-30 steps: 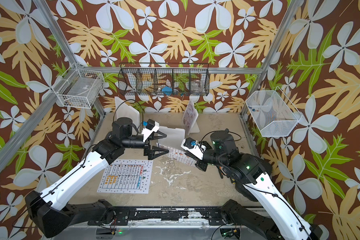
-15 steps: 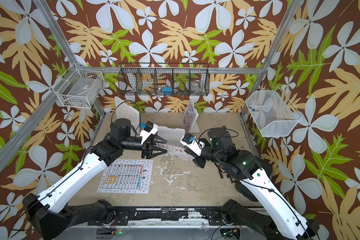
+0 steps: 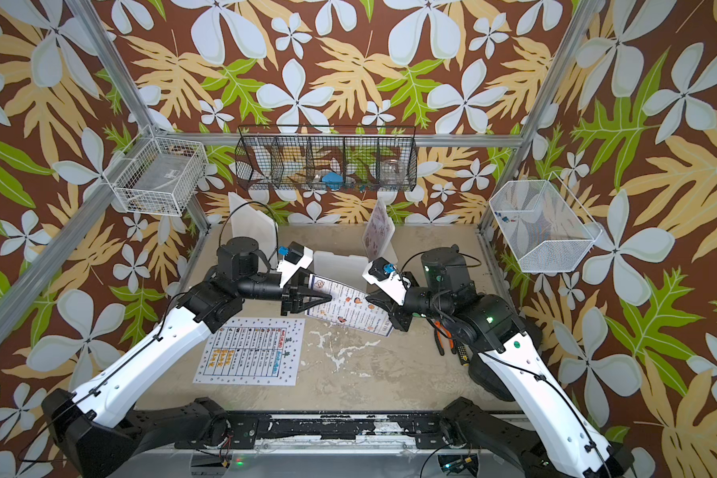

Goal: Insert the menus into the narrow rack
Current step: Pick up the menu from the center of the board.

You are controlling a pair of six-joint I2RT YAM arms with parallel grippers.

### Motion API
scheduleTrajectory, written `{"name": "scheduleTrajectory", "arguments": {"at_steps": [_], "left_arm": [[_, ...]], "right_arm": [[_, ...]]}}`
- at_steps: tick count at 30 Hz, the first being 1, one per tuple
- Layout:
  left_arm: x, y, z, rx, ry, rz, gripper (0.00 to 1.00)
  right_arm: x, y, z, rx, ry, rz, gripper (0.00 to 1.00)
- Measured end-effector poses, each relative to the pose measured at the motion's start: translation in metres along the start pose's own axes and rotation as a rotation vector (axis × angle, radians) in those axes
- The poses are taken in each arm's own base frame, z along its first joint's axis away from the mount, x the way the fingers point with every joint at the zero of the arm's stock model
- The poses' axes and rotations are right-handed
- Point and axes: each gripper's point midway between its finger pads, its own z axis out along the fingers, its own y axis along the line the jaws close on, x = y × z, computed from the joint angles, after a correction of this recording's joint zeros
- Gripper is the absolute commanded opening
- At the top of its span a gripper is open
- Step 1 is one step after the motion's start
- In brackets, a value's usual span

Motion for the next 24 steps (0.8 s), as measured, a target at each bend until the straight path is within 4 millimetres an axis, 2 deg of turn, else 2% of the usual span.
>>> {"name": "scheduleTrajectory", "arguments": {"at_steps": [4, 9, 11, 13, 14, 16, 21, 24], "left_arm": [[0.000, 0.000, 0.000, 0.001, 0.000, -0.001, 0.22], [-0.001, -0.001, -0.001, -0.003, -0.003, 0.003, 0.00], [-0.001, -0.001, -0.002, -0.010, -0.005, 0.002, 0.00], [-0.003, -0.002, -0.004, -0.019, -0.013, -0.006, 0.00], [-0.006, -0.002, -0.006, -0.028, -0.021, 0.005, 0.00], [-0.010, -0.001, -0.009, -0.045, -0.048, 0.008, 0.00], [-0.015, 0.011, -0.018, -0.104, -0.135, -0.053, 0.00], [-0.019, 0.016, -0.022, -0.111, -0.200, -0.103, 0.00]], "right_arm": [[0.001, 0.001, 0.001, -0.006, -0.001, 0.002, 0.00], [-0.002, 0.000, -0.001, 0.005, -0.019, 0.013, 0.00], [-0.002, 0.000, -0.001, 0.008, -0.026, 0.022, 0.02], [-0.002, -0.003, 0.000, 0.015, -0.035, 0.035, 0.14], [-0.003, -0.004, 0.000, 0.019, -0.044, 0.046, 0.27], [-0.003, -0.009, -0.001, 0.031, -0.071, 0.066, 0.38], [-0.002, -0.032, -0.008, 0.064, -0.175, 0.170, 0.53], [0.003, -0.048, -0.009, 0.055, -0.254, 0.263, 0.57]]}}
